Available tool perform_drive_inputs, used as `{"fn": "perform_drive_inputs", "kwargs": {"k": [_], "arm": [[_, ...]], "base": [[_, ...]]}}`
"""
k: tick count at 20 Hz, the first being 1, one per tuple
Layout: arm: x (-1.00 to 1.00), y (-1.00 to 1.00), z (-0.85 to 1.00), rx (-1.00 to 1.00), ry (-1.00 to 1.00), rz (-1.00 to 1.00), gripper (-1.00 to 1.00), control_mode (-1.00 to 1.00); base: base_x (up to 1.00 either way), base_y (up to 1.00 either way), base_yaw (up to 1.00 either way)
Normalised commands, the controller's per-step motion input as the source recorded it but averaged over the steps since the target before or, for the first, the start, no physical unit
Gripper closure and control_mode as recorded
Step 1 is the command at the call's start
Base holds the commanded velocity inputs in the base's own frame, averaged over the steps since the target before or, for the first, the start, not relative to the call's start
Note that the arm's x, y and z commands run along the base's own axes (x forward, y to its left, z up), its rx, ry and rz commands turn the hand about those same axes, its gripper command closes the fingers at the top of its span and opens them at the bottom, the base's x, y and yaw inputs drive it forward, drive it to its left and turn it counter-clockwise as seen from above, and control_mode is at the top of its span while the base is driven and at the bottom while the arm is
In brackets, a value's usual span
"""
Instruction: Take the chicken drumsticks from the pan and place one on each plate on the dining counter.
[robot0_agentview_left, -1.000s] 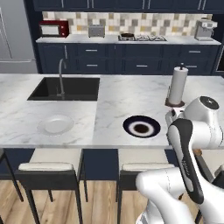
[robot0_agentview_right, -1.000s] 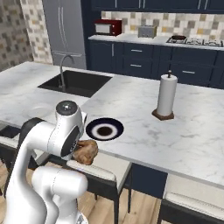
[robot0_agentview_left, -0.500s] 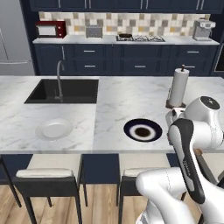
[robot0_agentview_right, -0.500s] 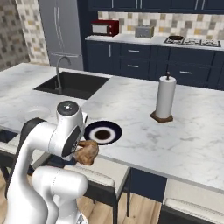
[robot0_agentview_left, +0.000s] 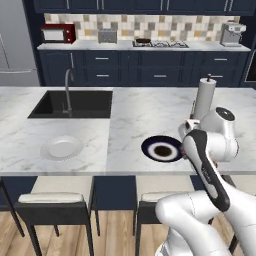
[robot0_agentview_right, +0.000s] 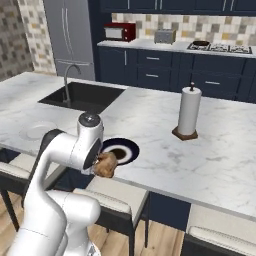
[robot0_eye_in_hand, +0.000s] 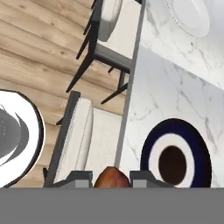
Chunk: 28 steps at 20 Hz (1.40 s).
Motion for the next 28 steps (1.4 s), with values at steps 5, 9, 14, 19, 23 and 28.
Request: {"fn": "perform_drive_inputs", "kwargs": {"k": [5, 9, 14, 19, 23, 28], "arm": [[0.93, 0.01, -0.10, 0.00, 0.05, 0.26, 1.00, -1.00], [0.78, 0.00, -0.07, 0.00, 0.00, 0.27, 1.00, -1.00], [0.67, 0.04, -0.22, -0.01, 0.00, 0.12, 1.00, -1.00], [0.60, 0.17, -0.38, -0.08, 0.00, 0.02, 1.00, -1.00], [0.27, 0.19, -0.51, -0.20, 0.00, 0.00, 1.00, -1.00], [0.23, -0.01, -0.35, -0.10, 0.00, 0.00, 1.00, -1.00]], "base": [[0.00, 0.00, 0.00], [0.00, 0.00, 0.00], [0.00, 0.00, 0.00], [0.00, 0.00, 0.00], [0.00, 0.00, 0.00], [0.00, 0.00, 0.00]]}}
